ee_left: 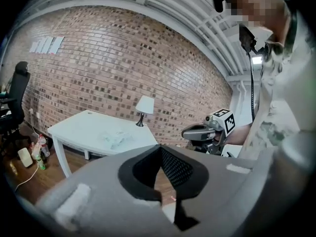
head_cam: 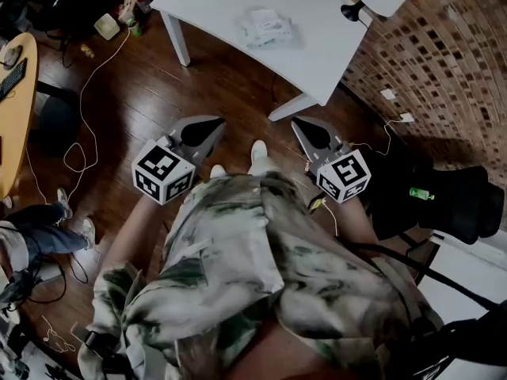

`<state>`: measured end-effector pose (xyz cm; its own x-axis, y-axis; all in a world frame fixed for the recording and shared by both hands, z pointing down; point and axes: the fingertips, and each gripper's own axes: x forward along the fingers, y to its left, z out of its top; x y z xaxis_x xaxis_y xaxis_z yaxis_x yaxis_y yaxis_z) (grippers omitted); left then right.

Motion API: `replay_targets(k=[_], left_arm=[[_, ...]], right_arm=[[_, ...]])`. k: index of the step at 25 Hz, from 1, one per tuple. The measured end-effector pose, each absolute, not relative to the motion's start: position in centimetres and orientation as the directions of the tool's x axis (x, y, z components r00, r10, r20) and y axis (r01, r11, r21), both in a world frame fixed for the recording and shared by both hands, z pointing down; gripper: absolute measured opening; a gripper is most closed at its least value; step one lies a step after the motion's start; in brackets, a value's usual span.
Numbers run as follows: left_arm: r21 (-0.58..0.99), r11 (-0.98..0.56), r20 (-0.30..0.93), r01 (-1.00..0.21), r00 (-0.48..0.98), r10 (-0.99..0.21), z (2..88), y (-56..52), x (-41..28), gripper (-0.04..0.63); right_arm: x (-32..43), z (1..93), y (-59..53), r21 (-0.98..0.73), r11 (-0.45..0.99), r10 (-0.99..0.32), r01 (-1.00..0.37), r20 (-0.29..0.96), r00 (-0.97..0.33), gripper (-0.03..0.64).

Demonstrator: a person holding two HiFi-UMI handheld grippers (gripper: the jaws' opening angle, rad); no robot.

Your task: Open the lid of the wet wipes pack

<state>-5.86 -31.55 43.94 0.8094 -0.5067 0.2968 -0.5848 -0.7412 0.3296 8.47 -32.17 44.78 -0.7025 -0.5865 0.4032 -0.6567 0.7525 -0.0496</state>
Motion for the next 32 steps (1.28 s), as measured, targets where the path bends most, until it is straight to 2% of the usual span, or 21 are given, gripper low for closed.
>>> replay_targets(k=[14, 20, 27, 32], left_arm=[[0.272, -0.797, 0.303, -0.540, 0.834, -0.462, 41.6, -21.0, 2.9, 0.002], [0.245, -0.787, 0.313, -0.566, 0.814, -0.488, 39.9, -13.9, 8.2, 0.002], [0.208, -0.718, 0.388, -0.664, 0.730, -0.562, 40.0, -6.9, 6.1, 0.002], [0.201, -0.717, 0.400, -0.668, 0.724, -0.563, 39.8, -3.4, 5.7, 0.002]], right_arm=[[14.7, 41.4, -18.4, 0.055, 0.771, -0.604, -0.635, 0.381, -0.700, 0.008], [19.9, 42.5, -10.9, 0.000, 0.784, -0.575, -0.621, 0.379, -0.725, 0.008], [20.9, 44.5, -4.9, -0.062, 0.806, -0.532, -0.589, 0.359, -0.767, 0.008], [20.2, 43.1, -2.1, -0.057, 0.803, -0.542, -0.593, 0.344, -0.767, 0.008]])
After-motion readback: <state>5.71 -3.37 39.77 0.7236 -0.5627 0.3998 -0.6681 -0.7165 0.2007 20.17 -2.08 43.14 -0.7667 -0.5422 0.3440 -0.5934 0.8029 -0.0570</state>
